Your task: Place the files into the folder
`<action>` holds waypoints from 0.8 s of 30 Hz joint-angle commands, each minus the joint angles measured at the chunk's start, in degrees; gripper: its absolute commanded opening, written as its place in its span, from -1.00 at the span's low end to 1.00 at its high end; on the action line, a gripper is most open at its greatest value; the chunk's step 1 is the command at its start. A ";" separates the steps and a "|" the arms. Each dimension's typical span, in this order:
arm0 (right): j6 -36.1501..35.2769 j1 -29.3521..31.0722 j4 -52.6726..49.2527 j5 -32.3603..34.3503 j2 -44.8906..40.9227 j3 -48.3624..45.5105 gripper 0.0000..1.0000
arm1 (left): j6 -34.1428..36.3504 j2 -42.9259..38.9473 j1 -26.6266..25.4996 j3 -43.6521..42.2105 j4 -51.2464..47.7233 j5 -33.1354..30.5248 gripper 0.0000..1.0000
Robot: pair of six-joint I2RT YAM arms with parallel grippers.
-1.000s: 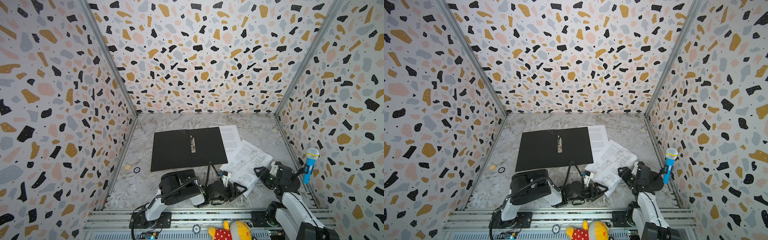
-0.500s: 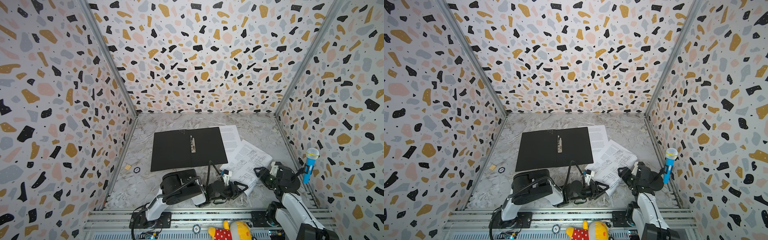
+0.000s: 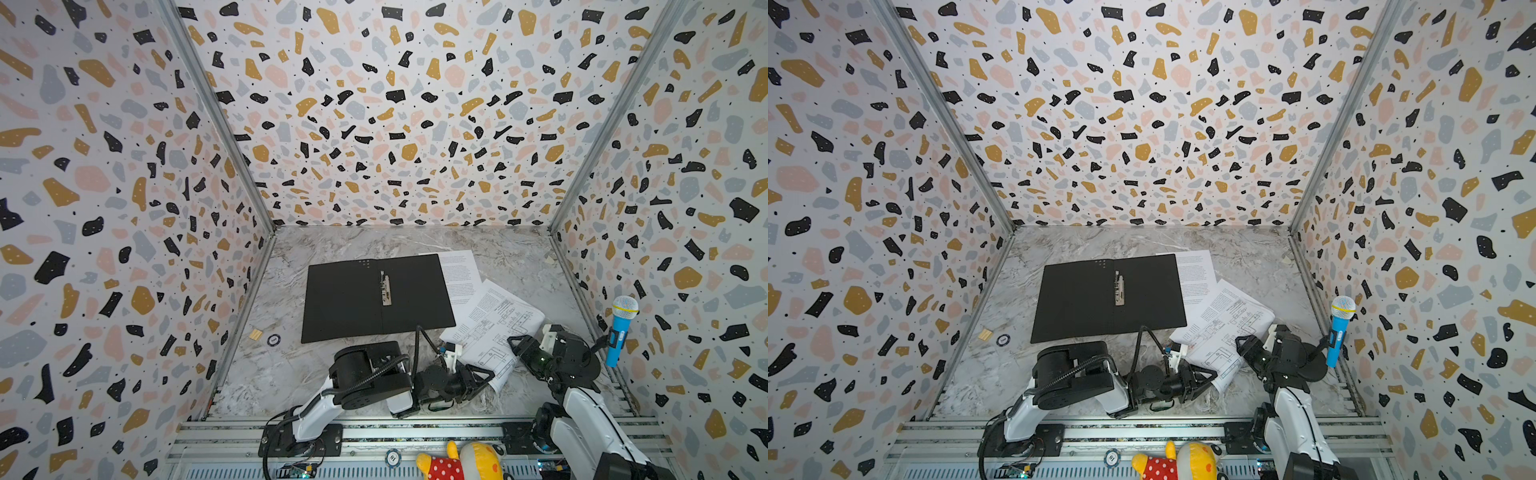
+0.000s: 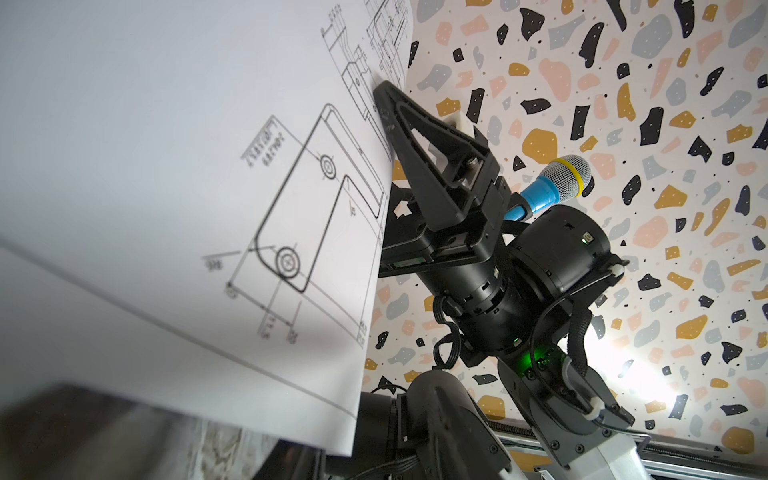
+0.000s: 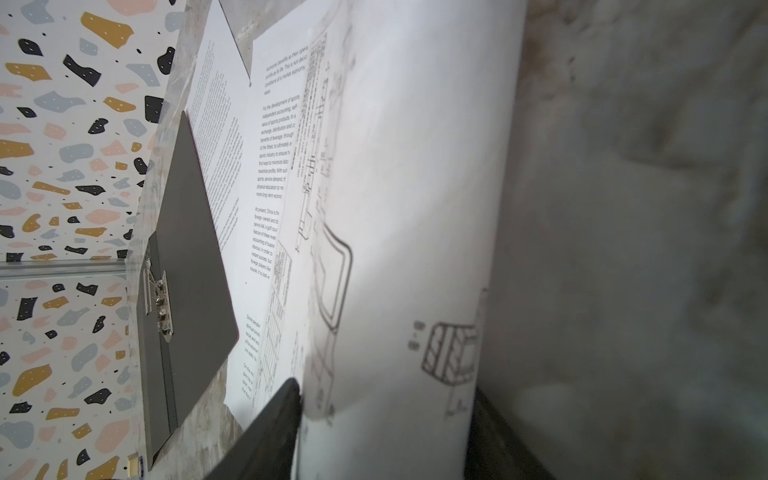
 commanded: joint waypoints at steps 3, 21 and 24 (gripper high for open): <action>0.23 -0.25 -4.80 0.60 -1.03 -0.66 0.23 | -0.48 -0.06 -0.38 -0.69 5.07 -2.00 -0.38; -0.14 -0.25 -7.40 0.55 -2.84 1.39 0.40 | -1.89 2.39 -0.42 -0.21 9.83 -2.25 -0.92; -0.51 -0.25 -9.06 0.35 -3.70 3.06 0.59 | -2.16 2.19 -0.40 -0.12 10.51 -2.43 -0.94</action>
